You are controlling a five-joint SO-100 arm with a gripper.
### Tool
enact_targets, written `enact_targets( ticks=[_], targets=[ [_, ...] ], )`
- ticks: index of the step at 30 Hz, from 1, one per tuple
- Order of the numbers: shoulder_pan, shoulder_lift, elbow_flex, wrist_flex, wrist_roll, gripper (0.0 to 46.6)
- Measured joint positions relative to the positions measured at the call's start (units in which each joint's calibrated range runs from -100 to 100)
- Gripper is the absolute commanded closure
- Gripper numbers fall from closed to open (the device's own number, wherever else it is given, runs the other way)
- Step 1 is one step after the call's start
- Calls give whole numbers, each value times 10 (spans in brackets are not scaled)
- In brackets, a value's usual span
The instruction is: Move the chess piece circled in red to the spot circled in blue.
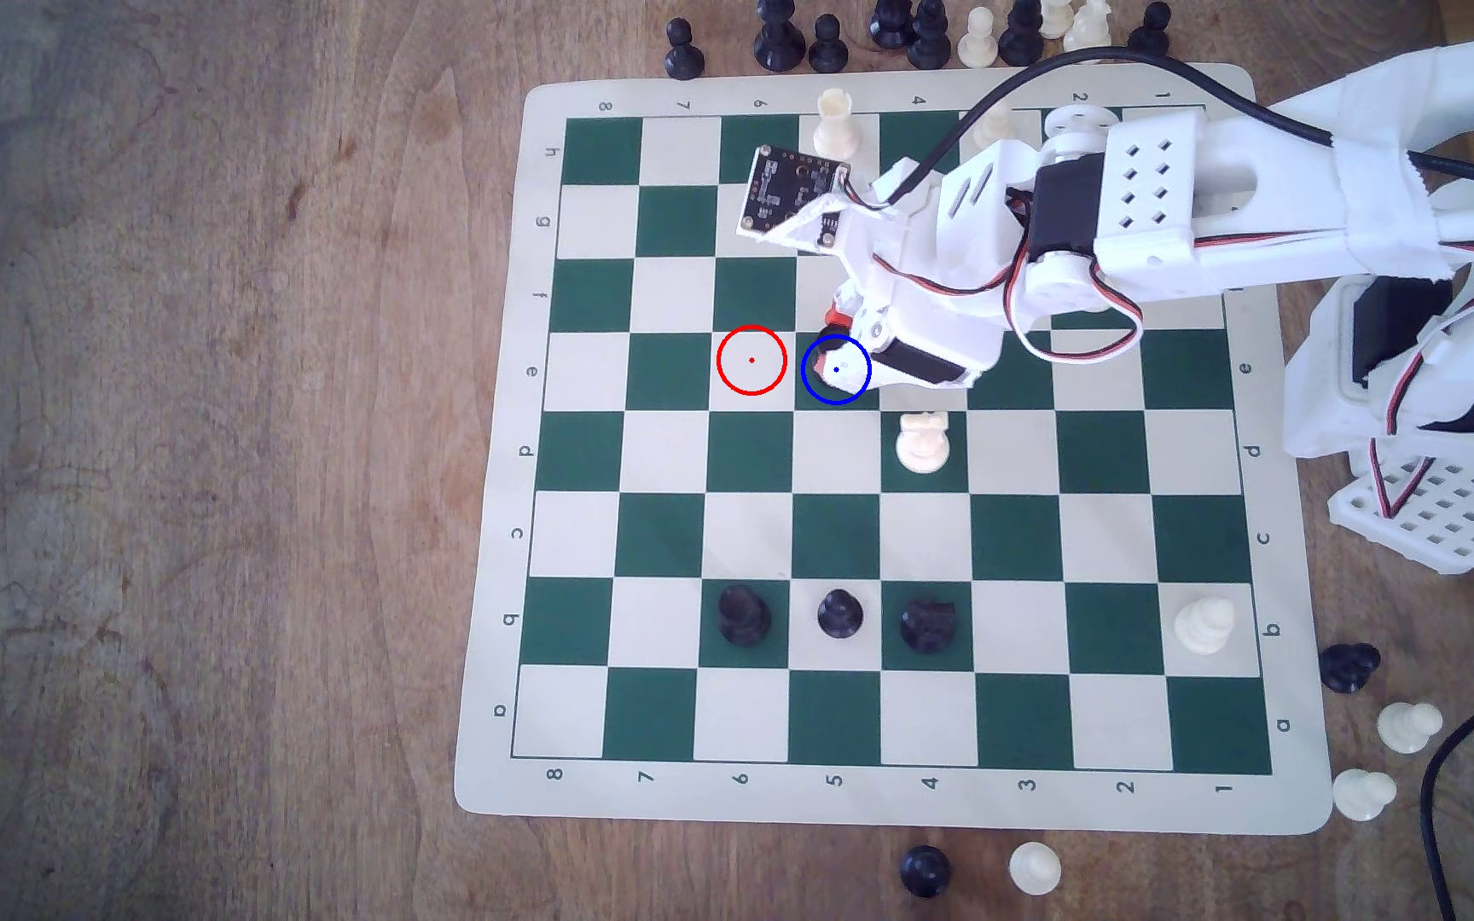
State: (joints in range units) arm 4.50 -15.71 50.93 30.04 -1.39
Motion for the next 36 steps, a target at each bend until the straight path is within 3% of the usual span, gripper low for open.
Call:
enact_targets(
  ticks=[5,10,17,22,25,32,36],
  targets=[
    [8,-11,1,6,2,251],
    [10,-67,1,44,10,251],
    [-29,-185,29,147,10,241],
    [-42,-263,52,218,9,302],
    [-43,-345,130,213,8,339],
    [-44,-452,187,151,9,352],
    [-35,-517,286,34,19,372]
  ],
)
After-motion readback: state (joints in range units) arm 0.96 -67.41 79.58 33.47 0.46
